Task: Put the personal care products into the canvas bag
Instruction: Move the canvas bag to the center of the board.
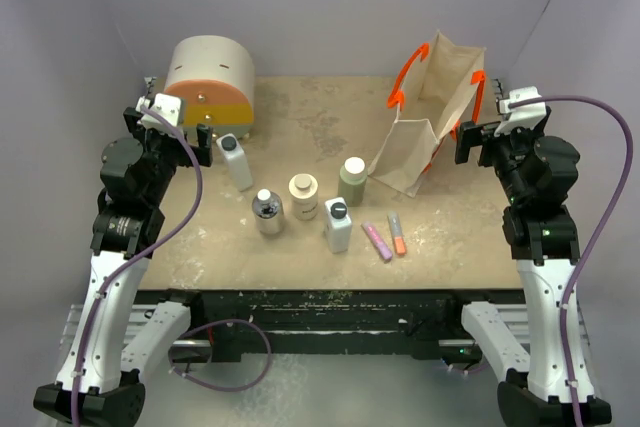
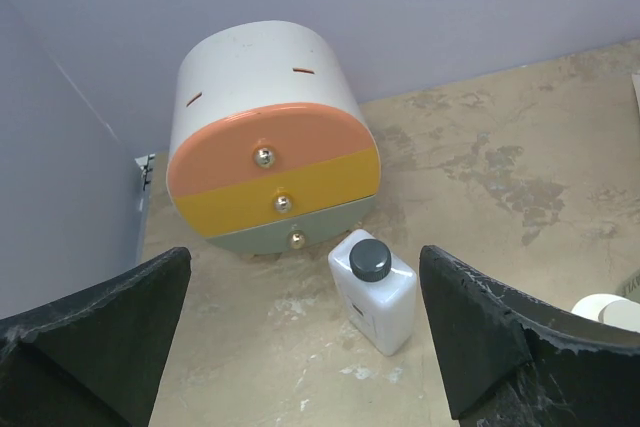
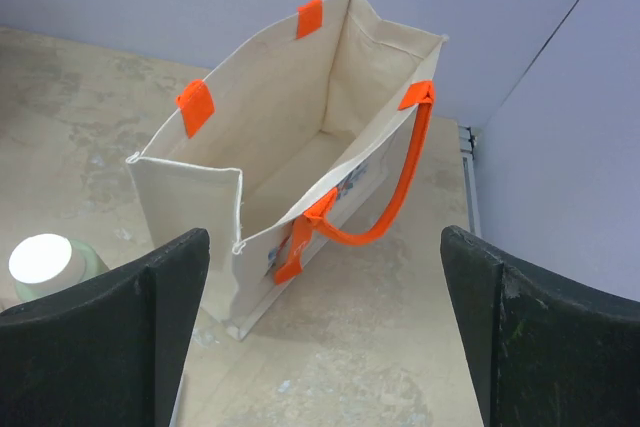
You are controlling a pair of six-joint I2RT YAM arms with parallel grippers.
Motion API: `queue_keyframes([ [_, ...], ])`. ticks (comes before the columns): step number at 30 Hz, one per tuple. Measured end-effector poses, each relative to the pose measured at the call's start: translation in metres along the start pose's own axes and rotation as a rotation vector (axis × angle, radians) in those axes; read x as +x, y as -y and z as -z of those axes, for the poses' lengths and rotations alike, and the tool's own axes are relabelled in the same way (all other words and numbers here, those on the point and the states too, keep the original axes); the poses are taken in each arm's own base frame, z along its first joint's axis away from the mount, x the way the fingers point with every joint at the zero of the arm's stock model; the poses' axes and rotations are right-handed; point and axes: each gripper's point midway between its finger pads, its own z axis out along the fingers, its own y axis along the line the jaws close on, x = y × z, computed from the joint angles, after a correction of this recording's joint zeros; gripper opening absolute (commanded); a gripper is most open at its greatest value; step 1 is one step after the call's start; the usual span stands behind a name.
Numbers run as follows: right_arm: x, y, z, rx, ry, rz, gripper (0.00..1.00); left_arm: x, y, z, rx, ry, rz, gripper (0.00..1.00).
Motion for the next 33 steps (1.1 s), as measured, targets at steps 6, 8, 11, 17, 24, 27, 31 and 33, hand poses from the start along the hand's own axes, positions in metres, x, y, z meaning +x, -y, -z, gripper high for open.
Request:
queue_keyframes([
  [6,0.000,0.000,0.000,0.000,0.000,0.001,1.00,0.001,0.000,0.001,0.000,-0.003,0.000,0.99],
  [8,0.000,0.000,0.000,0.000,0.000,0.004,1.00,0.001,0.000,0.001,0.001,-0.003,0.000,0.99],
  [11,-0.001,0.000,0.000,-0.003,0.001,0.008,1.00,0.001,0.001,0.000,0.007,-0.003,0.000,0.99],
  [17,-0.008,-0.002,-0.003,-0.028,0.000,0.032,1.00,0.003,0.008,0.001,0.047,-0.010,-0.010,0.99],
  [24,-0.021,-0.006,-0.018,-0.077,-0.012,0.055,1.00,0.007,0.021,0.001,0.126,-0.021,-0.023,0.99],
  [27,-0.025,-0.009,-0.033,-0.108,-0.023,0.054,1.00,0.009,0.025,-0.001,0.146,-0.028,-0.026,0.99],
  [31,-0.024,-0.018,-0.058,-0.153,-0.043,0.043,1.00,0.015,0.028,-0.005,0.166,-0.046,-0.031,0.99],
  [33,-0.020,-0.030,-0.071,-0.184,-0.060,0.041,1.00,0.018,0.030,-0.007,0.175,-0.056,-0.035,0.99],
])
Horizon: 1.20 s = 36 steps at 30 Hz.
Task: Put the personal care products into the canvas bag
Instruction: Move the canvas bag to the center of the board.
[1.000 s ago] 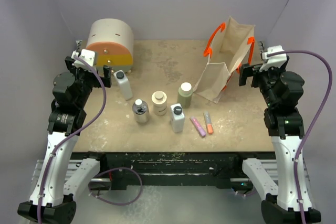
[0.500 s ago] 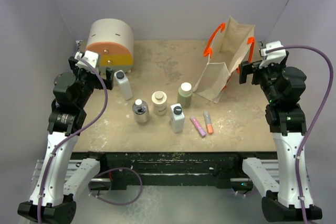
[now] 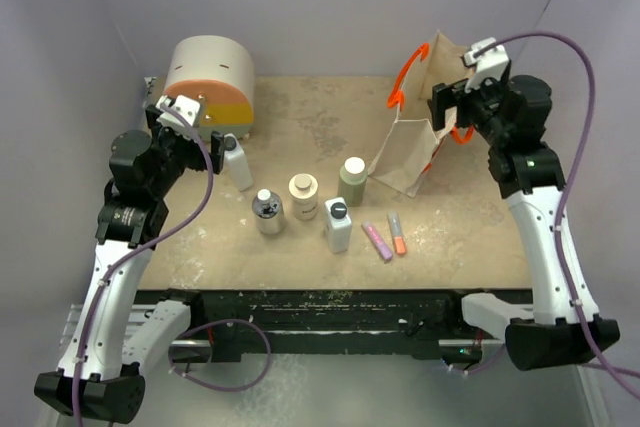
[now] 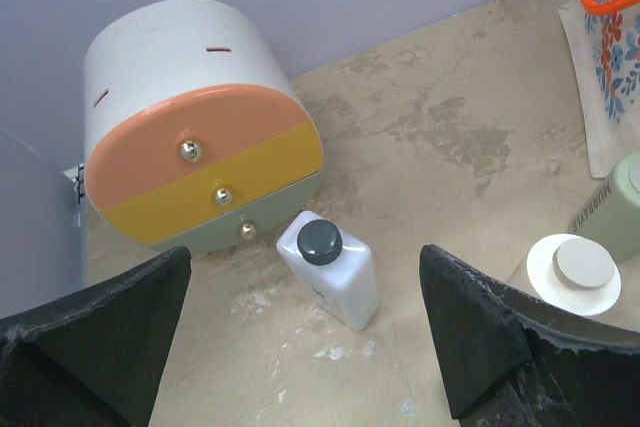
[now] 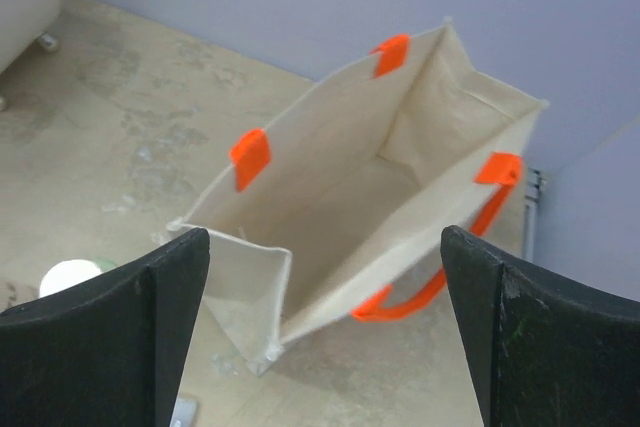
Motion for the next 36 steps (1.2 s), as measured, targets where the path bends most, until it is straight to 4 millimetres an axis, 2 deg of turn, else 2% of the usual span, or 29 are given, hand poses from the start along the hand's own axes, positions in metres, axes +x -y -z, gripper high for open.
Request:
queue_keyframes([
  [5,0.012,-0.038,-0.036,-0.075,-0.048,0.020,0.99,0.007,0.003,-0.007,0.021,-0.025,0.005,0.99],
  [7,0.018,-0.046,-0.049,-0.084,-0.074,0.022,0.98,0.009,0.004,-0.009,0.028,-0.030,0.006,0.99],
  [14,0.043,-0.040,-0.098,-0.032,-0.183,0.001,0.91,0.009,0.006,-0.010,0.039,-0.030,0.006,0.99],
  [20,0.059,-0.051,-0.121,-0.054,-0.247,-0.015,0.80,0.009,0.007,-0.010,0.044,-0.032,0.007,0.99],
  [26,0.080,-0.063,-0.127,-0.085,-0.323,-0.024,0.59,0.010,0.008,-0.010,0.051,-0.036,0.008,0.99],
  [28,0.087,-0.066,-0.127,-0.095,-0.347,-0.028,0.47,0.010,0.008,-0.010,0.053,-0.036,0.008,0.99],
  [32,0.098,-0.075,-0.125,-0.136,-0.388,-0.038,0.12,0.010,0.010,-0.010,0.060,-0.034,0.006,0.99],
  [34,0.098,-0.080,-0.123,-0.160,-0.393,-0.035,0.02,0.010,0.010,-0.010,0.064,-0.035,0.001,0.99],
  [36,0.098,-0.082,-0.119,-0.181,-0.398,-0.025,0.00,0.011,0.011,-0.009,0.070,-0.038,-0.002,0.99],
])
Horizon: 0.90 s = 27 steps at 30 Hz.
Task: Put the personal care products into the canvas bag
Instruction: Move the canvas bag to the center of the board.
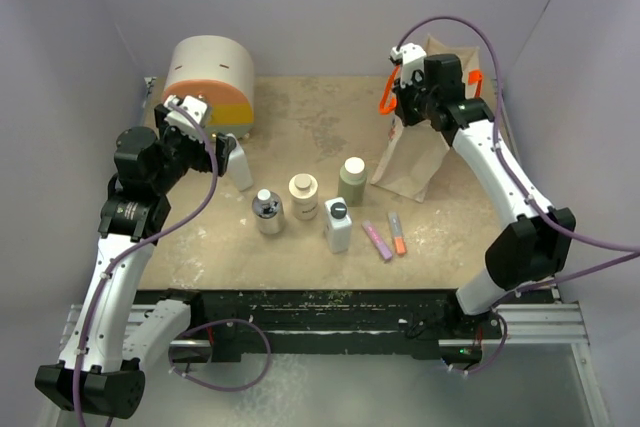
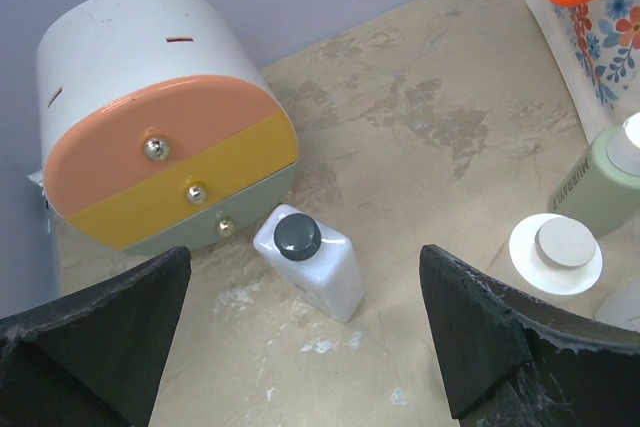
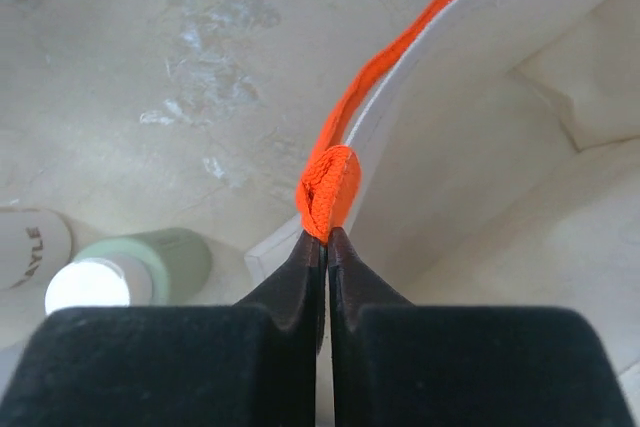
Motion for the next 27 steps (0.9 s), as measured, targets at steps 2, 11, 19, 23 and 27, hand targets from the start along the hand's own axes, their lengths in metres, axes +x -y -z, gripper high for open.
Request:
queue_keyframes([
  [2,0.004,-0.003,0.007,-0.018,-0.009,0.021,0.00,0.000,0.002,0.000,0.010,-0.001,-0.006,0.99],
  [11,0.026,-0.007,0.053,-0.053,-0.064,0.205,0.00,0.008,0.010,-0.003,0.066,-0.028,-0.017,0.99],
  [19,0.057,-0.017,0.068,-0.140,-0.157,0.360,0.00,0.014,0.015,-0.003,0.094,-0.050,-0.029,0.99],
  [23,0.067,-0.024,0.079,-0.181,-0.169,0.425,0.00,0.011,0.017,-0.003,0.111,-0.044,-0.030,0.99],
  [27,0.076,-0.036,0.093,-0.243,-0.181,0.470,0.00,0.011,0.020,-0.003,0.129,-0.043,-0.029,0.99],
])
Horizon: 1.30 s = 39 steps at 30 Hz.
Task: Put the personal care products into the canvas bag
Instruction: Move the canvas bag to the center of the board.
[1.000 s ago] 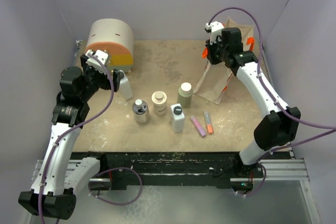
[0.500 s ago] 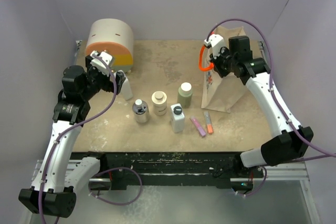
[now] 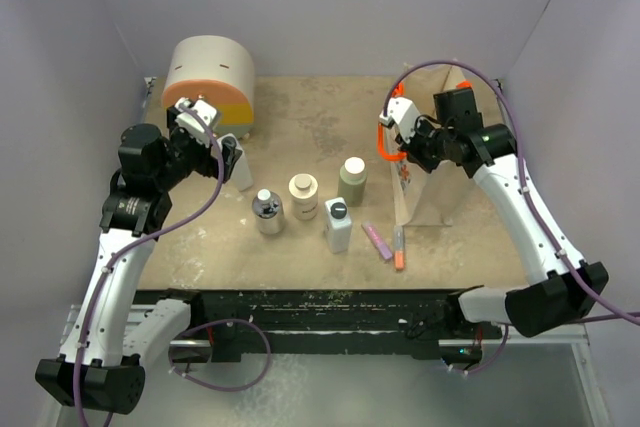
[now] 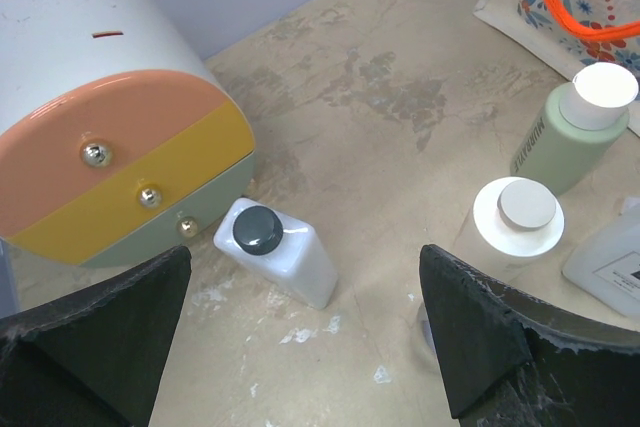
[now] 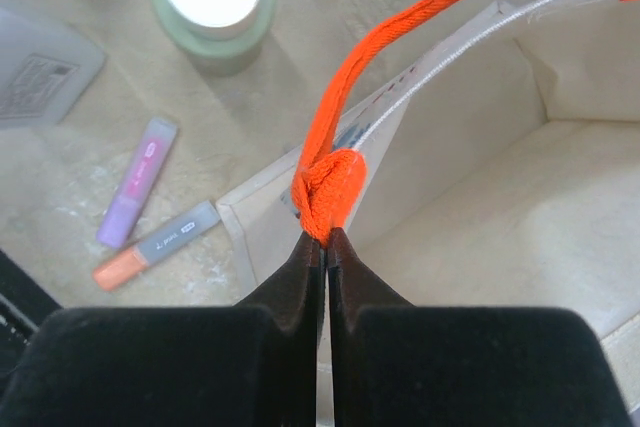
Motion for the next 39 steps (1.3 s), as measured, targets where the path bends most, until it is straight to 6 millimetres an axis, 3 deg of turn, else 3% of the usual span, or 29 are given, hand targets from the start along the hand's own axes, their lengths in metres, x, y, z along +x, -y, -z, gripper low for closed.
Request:
queue_keyframes([
  [12,-0.006,-0.039,0.006,-0.144,0.062,0.042,0.01,0.000,0.005,-0.001,0.032,0.000,0.002,0.99],
  [19,-0.011,-0.032,0.012,-0.091,0.080,0.042,0.42,0.005,0.009,-0.001,0.051,-0.016,0.010,0.99],
  [23,-0.028,-0.018,0.026,-0.011,0.141,0.044,0.71,0.005,0.010,0.000,0.058,-0.017,0.010,0.99],
  [25,-0.044,-0.011,0.036,0.027,0.197,0.054,0.77,0.003,0.011,0.001,0.059,-0.019,0.010,0.99],
  [31,-0.094,-0.001,0.056,0.075,0.341,0.095,0.78,-0.006,0.008,0.004,0.048,-0.003,-0.003,0.99],
  [34,-0.113,-0.007,0.049,0.047,0.364,0.115,0.79,-0.010,0.003,0.005,0.023,0.000,-0.006,0.99],
  [39,-0.128,-0.029,0.000,-0.036,0.311,0.144,0.81,-0.013,-0.013,0.008,-0.053,-0.004,-0.008,0.99],
])
